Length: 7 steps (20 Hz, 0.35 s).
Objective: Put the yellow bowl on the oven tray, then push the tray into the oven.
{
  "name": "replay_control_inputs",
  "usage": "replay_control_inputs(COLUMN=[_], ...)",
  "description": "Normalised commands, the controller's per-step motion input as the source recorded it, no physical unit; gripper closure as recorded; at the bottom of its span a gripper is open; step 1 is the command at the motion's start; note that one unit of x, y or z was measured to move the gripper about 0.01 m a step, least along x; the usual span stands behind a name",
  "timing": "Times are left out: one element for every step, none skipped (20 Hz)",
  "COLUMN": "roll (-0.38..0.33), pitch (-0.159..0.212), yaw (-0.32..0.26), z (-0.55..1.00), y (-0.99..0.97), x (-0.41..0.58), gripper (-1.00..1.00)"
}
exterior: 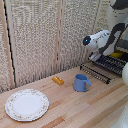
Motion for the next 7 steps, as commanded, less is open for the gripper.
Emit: replay_control_inputs(roll=[0.157, 0.207, 0.201, 0.189, 0.166, 0.126, 0.14], pitch=[0.237, 0.219, 0.183, 0.123, 0.06, 0.0, 0.015], yaw=[-0.06, -0.076, -0.117, -0.169, -0.218, -0.264, -0.251], z=[0.05, 0.13, 0.22, 0.36, 0.49, 0.57, 0.56], y=[0.53, 0.41, 0.33, 0.24, 0.15, 0.12, 0.12], x=[0.229, 0.146, 0.149, 0.163, 0.091, 0.057, 0.051], gripper=[-1.0, -1.0, -1.0, -1.0, -1.0, -1.0, -1.0])
